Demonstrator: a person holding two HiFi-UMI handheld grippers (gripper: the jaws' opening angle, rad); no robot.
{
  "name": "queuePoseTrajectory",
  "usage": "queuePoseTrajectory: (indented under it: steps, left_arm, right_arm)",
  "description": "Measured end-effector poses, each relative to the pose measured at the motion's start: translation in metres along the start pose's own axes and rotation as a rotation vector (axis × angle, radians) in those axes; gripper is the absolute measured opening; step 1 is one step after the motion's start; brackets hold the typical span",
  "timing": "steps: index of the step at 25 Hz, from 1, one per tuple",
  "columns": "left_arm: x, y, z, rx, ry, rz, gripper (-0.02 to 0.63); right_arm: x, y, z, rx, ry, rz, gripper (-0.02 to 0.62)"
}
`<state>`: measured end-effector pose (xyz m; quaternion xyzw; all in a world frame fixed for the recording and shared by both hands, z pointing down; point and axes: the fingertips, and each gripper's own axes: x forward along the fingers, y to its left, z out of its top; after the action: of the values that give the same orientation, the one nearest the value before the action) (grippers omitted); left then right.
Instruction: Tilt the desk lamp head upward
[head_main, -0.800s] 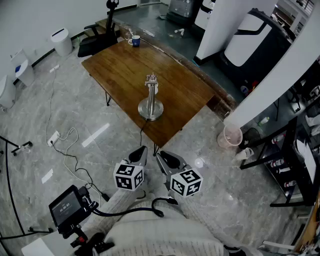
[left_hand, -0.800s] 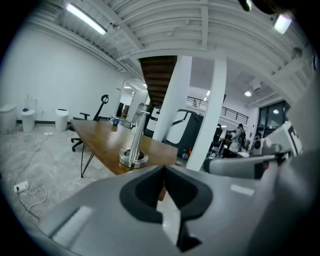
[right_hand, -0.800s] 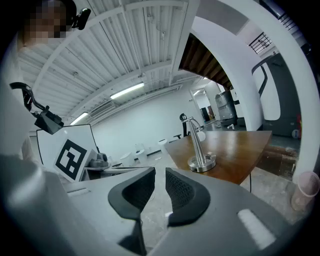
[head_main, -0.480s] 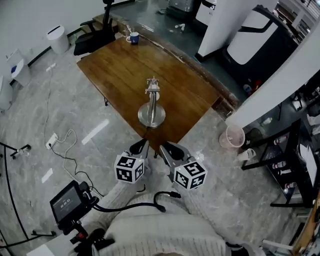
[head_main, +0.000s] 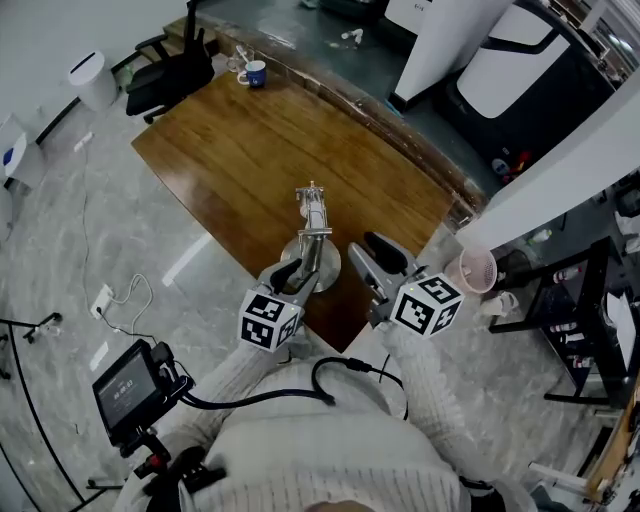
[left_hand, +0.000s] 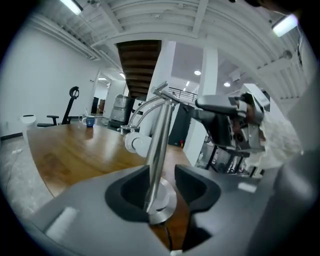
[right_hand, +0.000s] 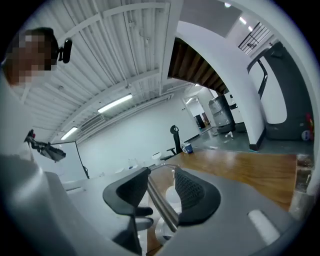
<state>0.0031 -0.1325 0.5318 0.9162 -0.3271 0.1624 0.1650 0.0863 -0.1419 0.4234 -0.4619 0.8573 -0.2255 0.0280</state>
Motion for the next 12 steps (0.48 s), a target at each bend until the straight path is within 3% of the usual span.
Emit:
queuePoseTrajectory:
  steps: [5, 12]
  left_arm:
    - [0.017, 0.004, 0.001, 0.008, 0.020, -0.043, 0.175]
    - [0.036, 0.008, -0.001, 0.019, 0.050, -0.037, 0.177]
  right_arm:
    - [0.031, -0.022, 0.022, -0.034, 0.042, 0.012, 0.158]
    - [0.072, -0.038, 0.010, 0.249, 0.120, 0.150, 0.231]
